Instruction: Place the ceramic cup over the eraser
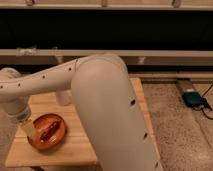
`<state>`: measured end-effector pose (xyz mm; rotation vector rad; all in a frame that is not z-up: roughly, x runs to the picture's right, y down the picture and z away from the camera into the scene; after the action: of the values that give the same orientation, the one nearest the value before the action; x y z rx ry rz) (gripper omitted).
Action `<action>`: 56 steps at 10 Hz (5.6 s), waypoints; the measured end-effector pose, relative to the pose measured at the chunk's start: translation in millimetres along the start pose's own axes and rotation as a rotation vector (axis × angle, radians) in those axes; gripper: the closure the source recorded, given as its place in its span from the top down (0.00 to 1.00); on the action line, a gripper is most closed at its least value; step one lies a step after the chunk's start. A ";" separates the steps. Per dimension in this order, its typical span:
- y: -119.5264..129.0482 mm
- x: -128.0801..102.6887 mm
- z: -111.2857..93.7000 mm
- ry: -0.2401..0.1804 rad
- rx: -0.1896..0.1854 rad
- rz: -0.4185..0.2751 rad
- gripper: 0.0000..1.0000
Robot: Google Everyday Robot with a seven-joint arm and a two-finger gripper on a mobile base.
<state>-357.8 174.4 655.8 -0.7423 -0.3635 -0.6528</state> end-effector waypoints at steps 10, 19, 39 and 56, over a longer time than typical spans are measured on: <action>-0.1 0.1 -0.4 0.001 0.001 -0.001 0.71; -54.8 108.1 -28.5 0.057 0.103 -0.059 0.71; -159.9 241.5 15.6 0.140 0.142 -0.056 0.71; -101.1 195.4 -19.1 0.186 0.135 -0.056 0.18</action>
<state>-277.5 23.2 795.4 -0.5394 -0.2555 -0.7368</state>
